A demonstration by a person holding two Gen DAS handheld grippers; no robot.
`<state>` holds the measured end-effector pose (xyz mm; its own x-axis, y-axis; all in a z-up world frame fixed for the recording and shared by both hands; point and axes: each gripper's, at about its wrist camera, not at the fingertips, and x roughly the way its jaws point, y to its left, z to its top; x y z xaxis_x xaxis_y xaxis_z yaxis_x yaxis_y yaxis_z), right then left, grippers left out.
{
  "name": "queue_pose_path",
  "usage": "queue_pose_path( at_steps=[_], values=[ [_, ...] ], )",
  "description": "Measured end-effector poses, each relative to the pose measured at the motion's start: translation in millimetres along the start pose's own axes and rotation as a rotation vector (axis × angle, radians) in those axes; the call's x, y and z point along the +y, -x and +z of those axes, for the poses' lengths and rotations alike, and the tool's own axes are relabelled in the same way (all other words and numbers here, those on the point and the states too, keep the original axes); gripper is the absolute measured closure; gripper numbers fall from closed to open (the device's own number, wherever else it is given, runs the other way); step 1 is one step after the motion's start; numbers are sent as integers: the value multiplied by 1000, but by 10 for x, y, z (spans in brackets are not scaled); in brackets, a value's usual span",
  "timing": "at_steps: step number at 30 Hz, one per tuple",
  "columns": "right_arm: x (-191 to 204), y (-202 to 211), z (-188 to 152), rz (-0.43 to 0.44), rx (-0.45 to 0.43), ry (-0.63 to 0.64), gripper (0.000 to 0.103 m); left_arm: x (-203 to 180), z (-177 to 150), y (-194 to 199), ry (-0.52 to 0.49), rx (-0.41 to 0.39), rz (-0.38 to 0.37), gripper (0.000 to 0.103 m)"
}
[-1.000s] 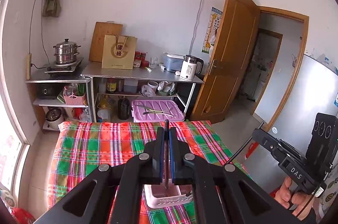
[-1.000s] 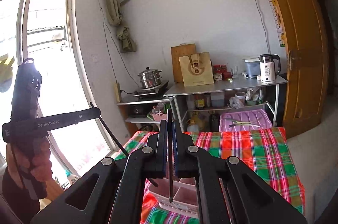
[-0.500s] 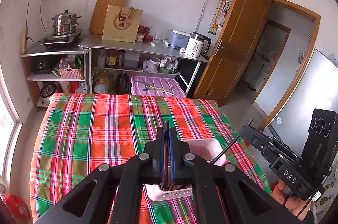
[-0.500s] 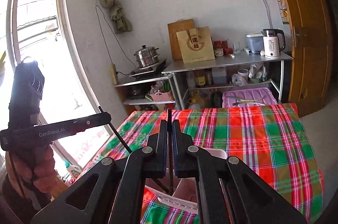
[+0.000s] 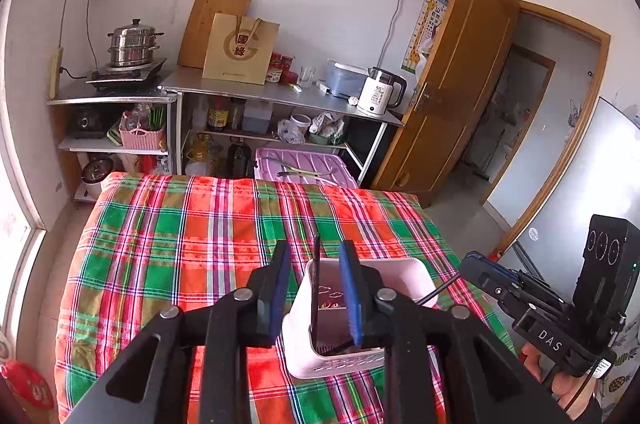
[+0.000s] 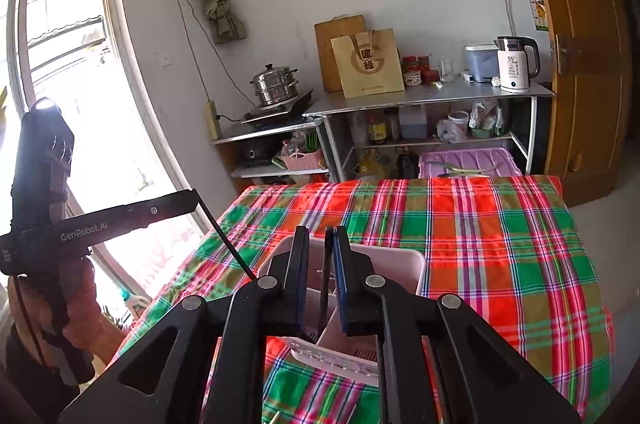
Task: Organize utensils
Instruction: 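Lower the chopsticks into the basket compartments and open both grippers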
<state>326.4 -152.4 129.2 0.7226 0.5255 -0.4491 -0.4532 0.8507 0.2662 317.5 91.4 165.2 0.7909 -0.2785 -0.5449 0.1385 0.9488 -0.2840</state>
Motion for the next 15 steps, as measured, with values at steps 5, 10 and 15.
queue_pose_path(
  at_steps=[5, 10, 15],
  values=[
    [19, 248, -13, -13, -37, 17, 88, -37, -26, 329, 2, -65, 10, 72],
    [45, 602, -90, -16, -81, 24, 88, -103, -187, 677, -7, -115, 27, 72],
    [34, 939, -273, -31, -105, 26, 88, -229, -556, 941, -53, -129, 28, 72]
  ],
)
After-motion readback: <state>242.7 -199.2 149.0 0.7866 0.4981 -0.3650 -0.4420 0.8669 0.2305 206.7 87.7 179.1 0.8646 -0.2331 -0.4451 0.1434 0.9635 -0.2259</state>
